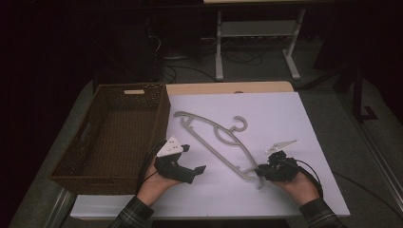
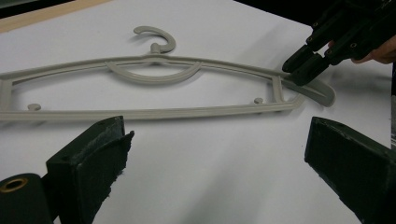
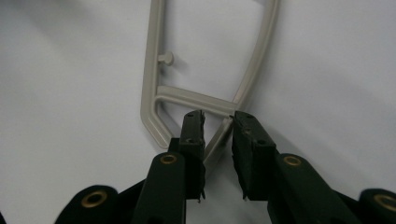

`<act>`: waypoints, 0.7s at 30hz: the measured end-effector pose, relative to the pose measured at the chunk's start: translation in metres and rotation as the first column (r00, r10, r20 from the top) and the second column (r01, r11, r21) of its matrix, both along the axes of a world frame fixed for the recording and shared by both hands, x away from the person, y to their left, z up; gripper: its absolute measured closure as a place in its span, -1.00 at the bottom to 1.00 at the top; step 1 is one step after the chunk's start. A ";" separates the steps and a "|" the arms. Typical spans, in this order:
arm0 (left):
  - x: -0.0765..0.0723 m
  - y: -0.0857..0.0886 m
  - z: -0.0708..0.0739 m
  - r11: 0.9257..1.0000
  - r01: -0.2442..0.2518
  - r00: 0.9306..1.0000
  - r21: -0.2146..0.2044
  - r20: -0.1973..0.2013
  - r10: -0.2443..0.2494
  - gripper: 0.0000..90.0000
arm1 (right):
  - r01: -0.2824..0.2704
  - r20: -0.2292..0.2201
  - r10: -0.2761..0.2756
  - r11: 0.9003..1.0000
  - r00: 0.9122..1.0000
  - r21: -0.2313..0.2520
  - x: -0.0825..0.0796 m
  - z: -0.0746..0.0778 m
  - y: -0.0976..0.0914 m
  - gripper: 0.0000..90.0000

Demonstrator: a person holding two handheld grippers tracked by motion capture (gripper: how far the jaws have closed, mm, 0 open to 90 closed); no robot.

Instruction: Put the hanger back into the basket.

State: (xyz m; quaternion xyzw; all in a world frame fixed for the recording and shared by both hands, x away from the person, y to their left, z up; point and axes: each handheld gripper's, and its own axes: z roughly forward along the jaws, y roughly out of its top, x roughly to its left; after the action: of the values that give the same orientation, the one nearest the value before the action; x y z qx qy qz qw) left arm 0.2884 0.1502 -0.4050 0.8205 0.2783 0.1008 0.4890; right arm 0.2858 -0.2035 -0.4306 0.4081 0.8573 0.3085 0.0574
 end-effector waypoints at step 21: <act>0.001 0.000 0.000 1.000 -0.004 1.000 0.005 -0.008 0.004 -0.88 | 0.072 0.028 -0.071 0.996 0.997 -0.045 0.028 0.002 -0.053 0.84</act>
State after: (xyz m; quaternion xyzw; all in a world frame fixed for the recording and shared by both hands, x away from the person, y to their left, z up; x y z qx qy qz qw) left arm 0.2890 0.1499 -0.4055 0.8216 0.2816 0.0991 0.4857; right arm 0.3141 -0.2569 -0.4290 0.4331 0.8482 0.2916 0.0893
